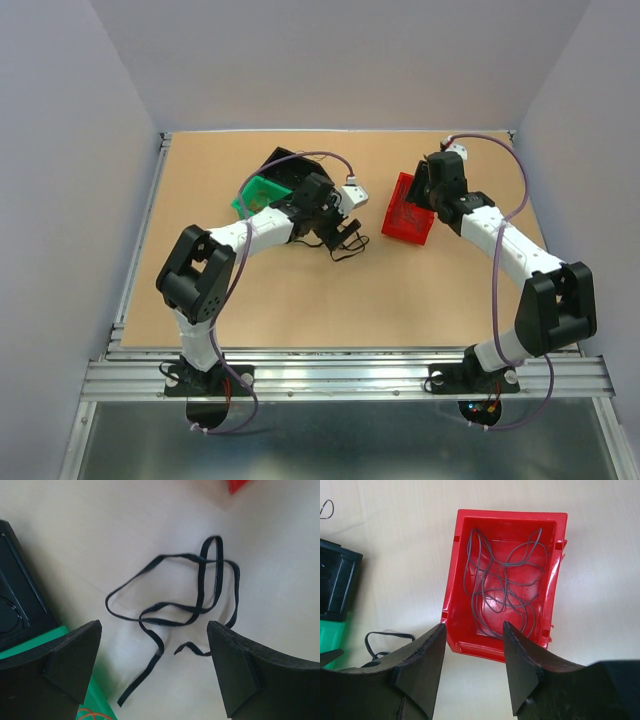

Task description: Untangle the cables

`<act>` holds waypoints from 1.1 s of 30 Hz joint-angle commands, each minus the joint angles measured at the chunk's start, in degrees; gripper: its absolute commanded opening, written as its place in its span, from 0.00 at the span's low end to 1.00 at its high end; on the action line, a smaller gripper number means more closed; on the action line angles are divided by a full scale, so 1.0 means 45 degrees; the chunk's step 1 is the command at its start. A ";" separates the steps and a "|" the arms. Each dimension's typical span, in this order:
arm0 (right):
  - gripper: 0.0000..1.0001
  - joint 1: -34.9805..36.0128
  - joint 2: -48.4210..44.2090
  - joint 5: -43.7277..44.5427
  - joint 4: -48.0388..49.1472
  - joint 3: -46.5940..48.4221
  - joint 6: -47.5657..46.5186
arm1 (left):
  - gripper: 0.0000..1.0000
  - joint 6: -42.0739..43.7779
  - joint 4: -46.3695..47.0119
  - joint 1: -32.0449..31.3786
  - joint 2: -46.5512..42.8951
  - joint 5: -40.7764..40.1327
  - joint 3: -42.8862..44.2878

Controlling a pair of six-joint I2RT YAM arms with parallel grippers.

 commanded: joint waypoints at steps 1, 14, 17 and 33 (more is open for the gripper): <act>0.55 0.0062 -0.0586 -0.0151 0.0668 -0.0156 0.0030 | 0.99 0.0842 -0.1338 -0.0276 -0.0111 -0.0666 0.0121; 0.55 0.0062 -0.0820 -0.0209 0.0765 -0.0253 -0.0048 | 0.99 0.1566 -0.0770 -0.0648 0.1939 -0.1370 0.0451; 0.55 0.0062 -0.0859 -0.0229 0.0785 -0.0273 -0.0048 | 0.89 0.1664 -0.1219 -0.0706 0.2311 -0.1156 0.0744; 0.55 0.0062 -0.1016 -0.0307 0.0922 -0.0429 -0.0009 | 0.00 0.1294 -0.0968 -0.0648 0.1200 -0.0569 0.0492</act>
